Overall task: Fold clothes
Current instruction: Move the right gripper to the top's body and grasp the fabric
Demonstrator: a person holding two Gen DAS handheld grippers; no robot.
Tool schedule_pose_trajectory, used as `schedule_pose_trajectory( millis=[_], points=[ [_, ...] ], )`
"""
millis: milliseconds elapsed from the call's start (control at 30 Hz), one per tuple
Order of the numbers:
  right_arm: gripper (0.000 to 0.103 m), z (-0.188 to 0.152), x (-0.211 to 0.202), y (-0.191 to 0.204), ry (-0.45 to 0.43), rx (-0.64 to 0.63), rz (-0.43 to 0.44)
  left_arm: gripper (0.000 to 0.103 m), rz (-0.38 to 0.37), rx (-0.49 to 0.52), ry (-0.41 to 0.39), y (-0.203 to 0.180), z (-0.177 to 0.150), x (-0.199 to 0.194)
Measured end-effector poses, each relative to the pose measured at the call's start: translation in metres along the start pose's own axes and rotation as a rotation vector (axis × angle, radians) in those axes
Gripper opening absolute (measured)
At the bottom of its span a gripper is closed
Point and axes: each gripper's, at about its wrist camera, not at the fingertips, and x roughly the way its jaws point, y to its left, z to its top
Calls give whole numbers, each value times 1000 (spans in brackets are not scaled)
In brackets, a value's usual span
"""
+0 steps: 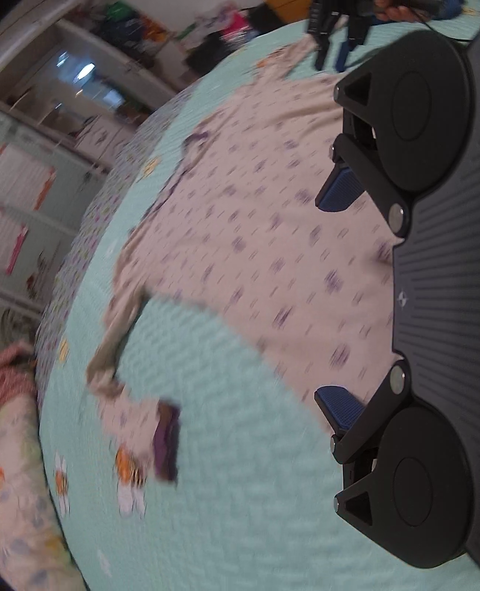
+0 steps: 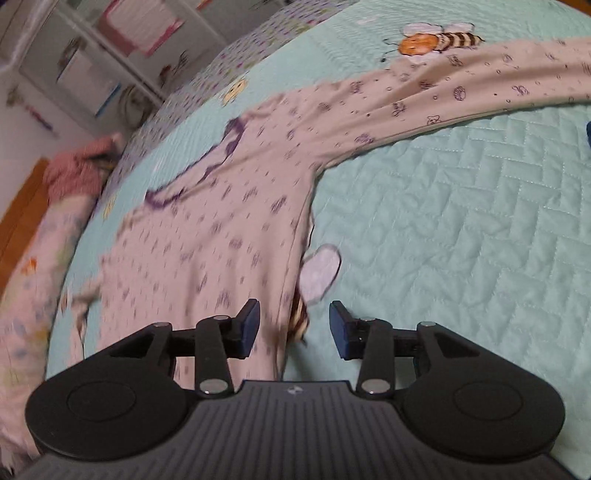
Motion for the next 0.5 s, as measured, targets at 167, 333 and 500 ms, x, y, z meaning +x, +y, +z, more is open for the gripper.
schedule_pose_trajectory(
  millis=[167,333,500],
  points=[
    [26,5,24,4,2,9,14,103,23,-44,-24,24,12,0],
    [10,4,30,-6,-2,58,52,103,29,-51,-16,32,19,9],
    [0,3,30,4,-3,-32,27,103,67,25,-21,26,28,20]
  ],
)
